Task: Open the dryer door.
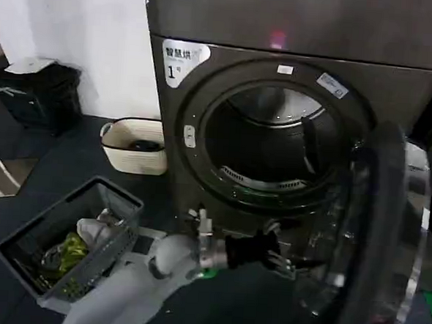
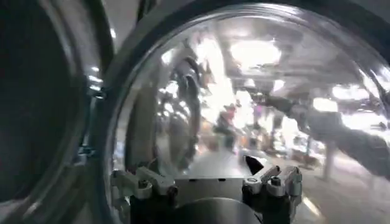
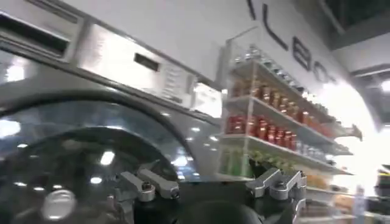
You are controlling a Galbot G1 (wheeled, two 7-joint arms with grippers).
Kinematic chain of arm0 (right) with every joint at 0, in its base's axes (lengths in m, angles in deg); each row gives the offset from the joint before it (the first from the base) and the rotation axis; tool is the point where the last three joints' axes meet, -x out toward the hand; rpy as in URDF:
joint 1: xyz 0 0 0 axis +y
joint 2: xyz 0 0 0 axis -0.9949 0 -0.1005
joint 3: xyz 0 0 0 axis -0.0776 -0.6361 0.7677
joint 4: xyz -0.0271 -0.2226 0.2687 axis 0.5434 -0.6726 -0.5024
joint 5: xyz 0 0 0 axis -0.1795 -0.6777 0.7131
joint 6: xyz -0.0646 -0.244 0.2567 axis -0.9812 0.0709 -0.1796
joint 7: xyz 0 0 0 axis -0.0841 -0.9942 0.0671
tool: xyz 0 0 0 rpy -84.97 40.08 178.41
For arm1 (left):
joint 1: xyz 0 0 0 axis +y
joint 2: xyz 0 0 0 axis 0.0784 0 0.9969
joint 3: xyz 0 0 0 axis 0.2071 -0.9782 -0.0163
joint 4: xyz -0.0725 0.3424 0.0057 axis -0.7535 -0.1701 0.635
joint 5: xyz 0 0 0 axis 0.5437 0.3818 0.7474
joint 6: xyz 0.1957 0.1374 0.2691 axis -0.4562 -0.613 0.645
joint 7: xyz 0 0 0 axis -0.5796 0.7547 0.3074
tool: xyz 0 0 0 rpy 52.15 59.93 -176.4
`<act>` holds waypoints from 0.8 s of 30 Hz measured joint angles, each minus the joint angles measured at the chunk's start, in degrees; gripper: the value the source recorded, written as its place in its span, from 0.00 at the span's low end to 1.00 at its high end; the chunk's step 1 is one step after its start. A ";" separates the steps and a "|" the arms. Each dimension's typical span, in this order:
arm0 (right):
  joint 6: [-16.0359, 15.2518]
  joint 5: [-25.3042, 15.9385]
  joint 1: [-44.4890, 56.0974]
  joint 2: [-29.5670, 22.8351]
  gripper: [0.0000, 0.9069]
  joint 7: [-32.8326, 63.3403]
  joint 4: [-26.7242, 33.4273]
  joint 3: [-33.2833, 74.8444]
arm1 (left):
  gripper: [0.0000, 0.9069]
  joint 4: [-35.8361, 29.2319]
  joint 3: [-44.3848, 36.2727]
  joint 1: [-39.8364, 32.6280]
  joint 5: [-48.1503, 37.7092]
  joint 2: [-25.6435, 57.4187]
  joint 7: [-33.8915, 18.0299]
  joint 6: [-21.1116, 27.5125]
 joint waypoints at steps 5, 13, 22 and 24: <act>-0.99 -1.48 1.06 0.37 1.00 0.86 0.79 2.70 | 1.00 1.84 -2.88 -2.62 0.93 -2.37 -1.11 -0.68; -4.52 -2.93 2.39 0.38 1.00 2.70 1.55 6.87 | 1.00 5.51 -5.88 -6.03 1.34 -6.42 -2.82 -0.70; -5.79 -3.39 3.76 1.11 1.00 3.04 2.63 11.80 | 1.00 9.61 -7.00 -8.44 3.89 -11.69 -4.87 -1.99; -6.11 -3.37 3.94 1.34 1.00 3.05 2.90 12.59 | 1.00 10.75 -7.25 -8.84 4.82 -12.87 -6.39 -2.97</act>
